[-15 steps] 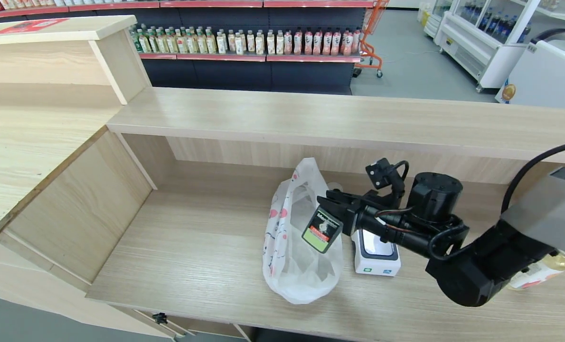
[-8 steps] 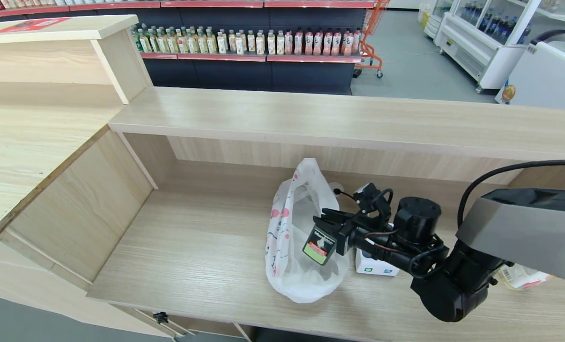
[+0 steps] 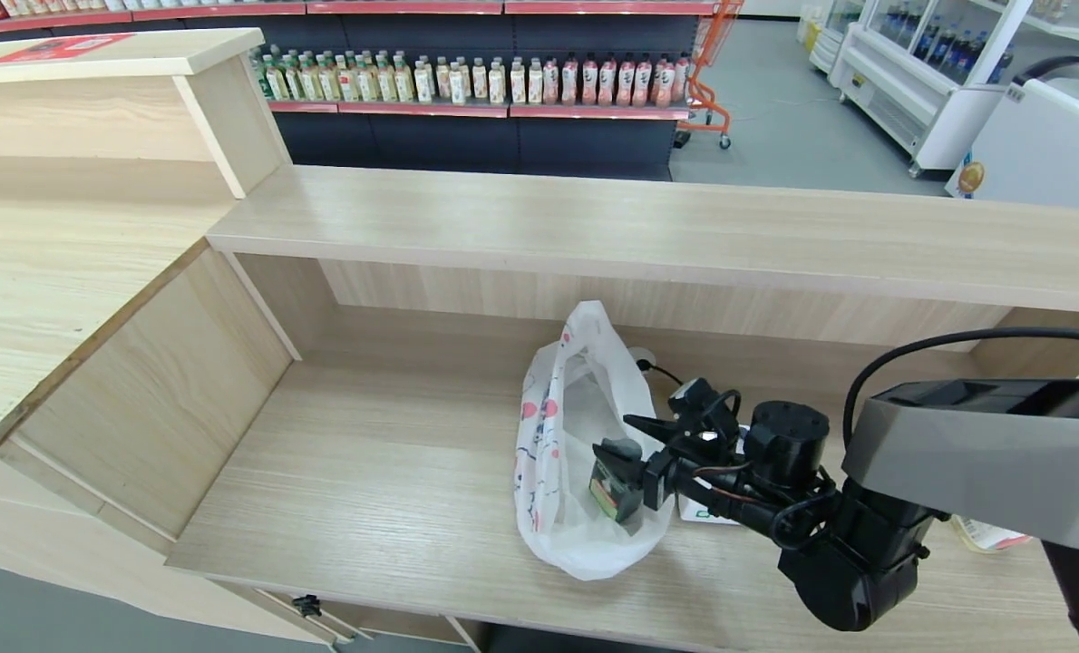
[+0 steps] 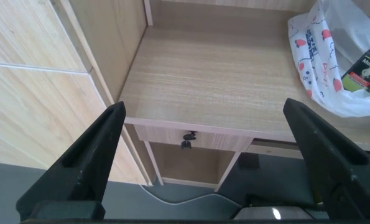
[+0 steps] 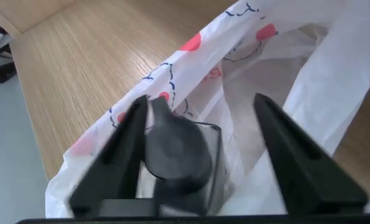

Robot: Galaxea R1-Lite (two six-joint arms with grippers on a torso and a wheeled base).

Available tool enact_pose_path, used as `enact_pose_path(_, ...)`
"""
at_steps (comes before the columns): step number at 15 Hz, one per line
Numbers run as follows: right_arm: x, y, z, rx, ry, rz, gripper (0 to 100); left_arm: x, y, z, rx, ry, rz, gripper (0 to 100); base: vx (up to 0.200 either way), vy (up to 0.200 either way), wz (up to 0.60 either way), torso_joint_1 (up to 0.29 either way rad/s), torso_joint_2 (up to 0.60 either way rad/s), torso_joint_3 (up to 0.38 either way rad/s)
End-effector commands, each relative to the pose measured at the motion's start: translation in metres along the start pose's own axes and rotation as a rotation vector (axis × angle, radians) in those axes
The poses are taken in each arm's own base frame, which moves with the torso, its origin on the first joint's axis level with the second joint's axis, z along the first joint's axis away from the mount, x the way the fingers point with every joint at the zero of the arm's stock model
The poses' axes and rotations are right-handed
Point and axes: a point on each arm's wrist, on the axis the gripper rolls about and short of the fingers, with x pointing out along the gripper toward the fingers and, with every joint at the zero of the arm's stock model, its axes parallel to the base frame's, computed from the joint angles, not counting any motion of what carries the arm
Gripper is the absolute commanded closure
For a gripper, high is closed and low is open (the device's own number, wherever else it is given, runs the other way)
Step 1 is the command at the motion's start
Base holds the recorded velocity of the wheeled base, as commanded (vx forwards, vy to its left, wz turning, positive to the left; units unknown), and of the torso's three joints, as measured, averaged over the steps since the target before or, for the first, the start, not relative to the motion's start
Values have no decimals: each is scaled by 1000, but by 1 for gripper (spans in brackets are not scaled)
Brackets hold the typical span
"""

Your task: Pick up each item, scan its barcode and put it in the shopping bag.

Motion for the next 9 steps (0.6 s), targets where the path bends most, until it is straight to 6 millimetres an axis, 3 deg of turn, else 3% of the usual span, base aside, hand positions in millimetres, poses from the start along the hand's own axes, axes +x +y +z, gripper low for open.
enact_pose_path(1,-1,0,7,-7,-16,-3,0,0,0,0,-1,-1,1,0,0,0,0,0,0,0)
enact_pose_path(3,-13,2,46,-25,-69,-8,0,0,0,0,-1,-1,-1,0,0,0,0,0,0,0)
enact_pose_path(4,-29,5,70,-31,-80,-12,0,0,0,0,-1,-1,1,0,0,0,0,0,0,0)
enact_pose_path(7,-97,18,120,-10,-57,-45,0,0,0,0,-1,-1,1,0,0,0,0,0,0,0)
enact_pose_path(9,-130,14,142,11,-77,-114,0,0,0,0,-1,-1,-1,0,0,0,0,0,0,0)
